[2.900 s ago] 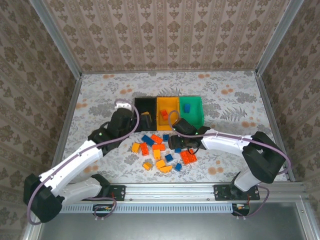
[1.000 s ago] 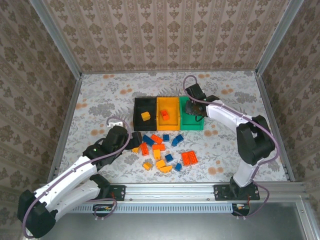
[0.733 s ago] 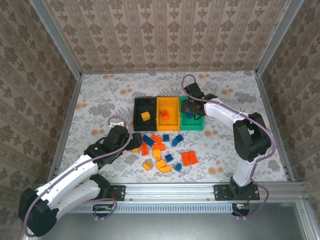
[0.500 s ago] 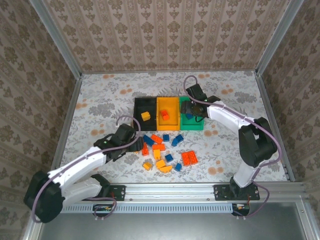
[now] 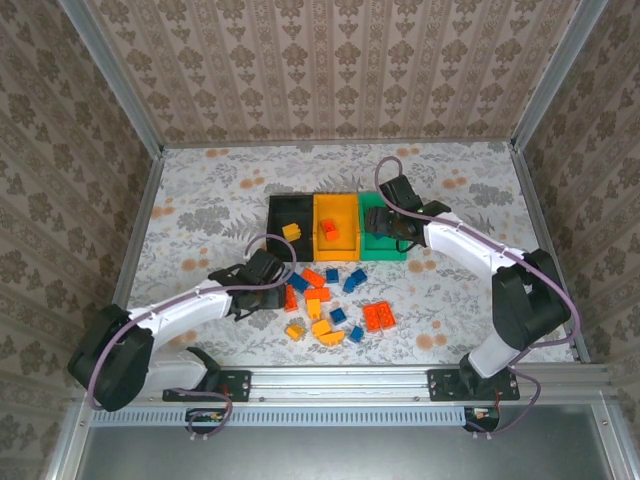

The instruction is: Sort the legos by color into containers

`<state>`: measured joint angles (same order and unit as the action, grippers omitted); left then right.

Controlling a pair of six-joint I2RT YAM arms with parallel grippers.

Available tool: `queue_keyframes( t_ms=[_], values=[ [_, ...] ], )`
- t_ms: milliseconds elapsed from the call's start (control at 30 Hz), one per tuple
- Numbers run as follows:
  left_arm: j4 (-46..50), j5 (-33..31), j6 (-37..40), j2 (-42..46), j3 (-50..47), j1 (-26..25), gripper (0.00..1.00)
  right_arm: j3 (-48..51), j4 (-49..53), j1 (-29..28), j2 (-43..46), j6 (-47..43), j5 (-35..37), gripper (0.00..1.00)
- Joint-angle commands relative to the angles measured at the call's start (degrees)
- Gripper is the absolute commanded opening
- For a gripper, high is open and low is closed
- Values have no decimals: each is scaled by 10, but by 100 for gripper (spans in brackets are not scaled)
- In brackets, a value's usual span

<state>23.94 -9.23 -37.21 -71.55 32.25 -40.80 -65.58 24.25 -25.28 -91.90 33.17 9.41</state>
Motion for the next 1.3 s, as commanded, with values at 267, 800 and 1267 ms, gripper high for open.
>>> queue_keyframes(
  t_ms=[267,800,1267],
  values=[
    [-19,-10,24,-19,17,6,42,28,-7,-2,42,11,-2,77],
    [11,-27,81,4,213,10,28,155,-37,-18,145,45,-32,77],
    [-16,-2,96,-280,411,79,25,209,-18,-36,208,35,-46,77]
  ],
)
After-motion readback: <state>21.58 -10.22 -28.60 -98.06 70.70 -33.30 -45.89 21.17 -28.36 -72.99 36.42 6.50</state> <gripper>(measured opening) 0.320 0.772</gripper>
